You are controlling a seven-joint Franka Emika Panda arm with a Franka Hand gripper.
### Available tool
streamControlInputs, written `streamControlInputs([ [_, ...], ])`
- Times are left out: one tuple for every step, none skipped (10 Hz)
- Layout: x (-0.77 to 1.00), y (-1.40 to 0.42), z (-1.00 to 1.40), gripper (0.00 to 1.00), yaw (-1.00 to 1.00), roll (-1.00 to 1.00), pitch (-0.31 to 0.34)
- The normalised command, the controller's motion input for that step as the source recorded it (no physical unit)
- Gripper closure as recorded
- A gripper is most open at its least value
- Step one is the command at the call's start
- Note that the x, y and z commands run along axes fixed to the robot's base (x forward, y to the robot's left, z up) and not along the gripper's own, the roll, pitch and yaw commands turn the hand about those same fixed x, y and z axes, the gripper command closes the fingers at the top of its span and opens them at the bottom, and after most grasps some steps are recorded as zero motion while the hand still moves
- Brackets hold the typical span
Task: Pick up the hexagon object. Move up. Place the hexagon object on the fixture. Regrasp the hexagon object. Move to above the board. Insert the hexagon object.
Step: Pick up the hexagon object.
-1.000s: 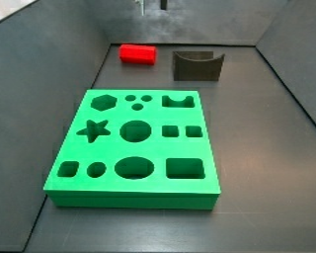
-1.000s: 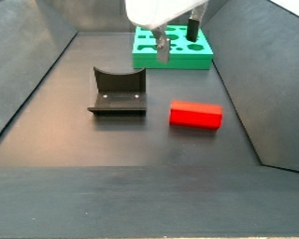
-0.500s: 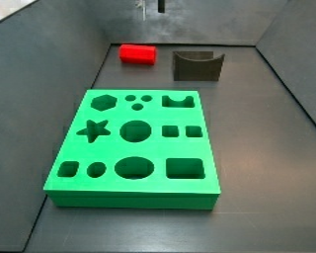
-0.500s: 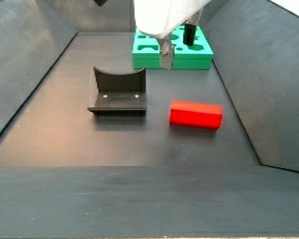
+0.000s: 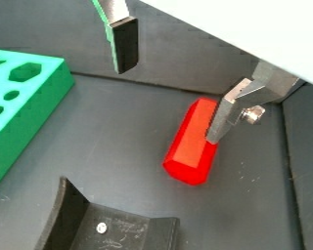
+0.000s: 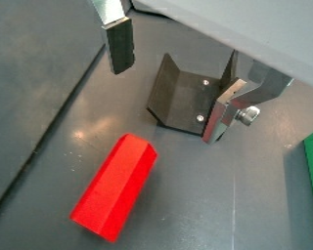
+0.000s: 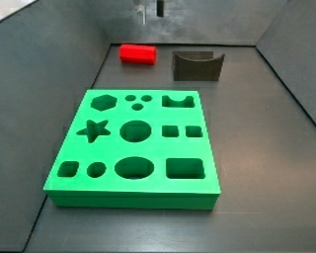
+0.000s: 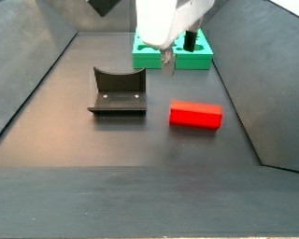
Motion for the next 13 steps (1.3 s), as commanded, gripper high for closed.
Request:
streamControlInputs([
  [0.0,0.0,-0.27,0.0,1.0,-0.06,0.003],
  [0.0,0.0,-0.27,0.0,1.0,-0.05,0.0],
  [-0.05,0.0,-0.25,0.0,1.0,-0.05,0.0],
  [-0.08,0.0,-0.19,0.0,1.0,-0.02,-0.019],
  [0.0,0.29,-0.02,0.0,0.86,0.0,0.0],
  [0.0,0.41,-0.05,0.0,0.75,0.0,0.0],
  [0.0,0.55,-0.17,0.0,0.64,0.0,0.0],
  [0.0,0.59,-0.22,0.0,0.58,0.0,0.0],
  [0.0,0.23,-0.27,0.0,0.48,0.05,0.0],
  [-0.05,0.23,-0.65,0.0,0.59,0.04,0.0],
  [0.1,0.0,-0.09,0.0,0.34,-0.04,0.0],
  [0.0,0.0,-0.09,0.0,0.05,0.0,0.0],
  [-0.1,-0.03,-0.4,0.0,0.37,-0.08,-0.007],
])
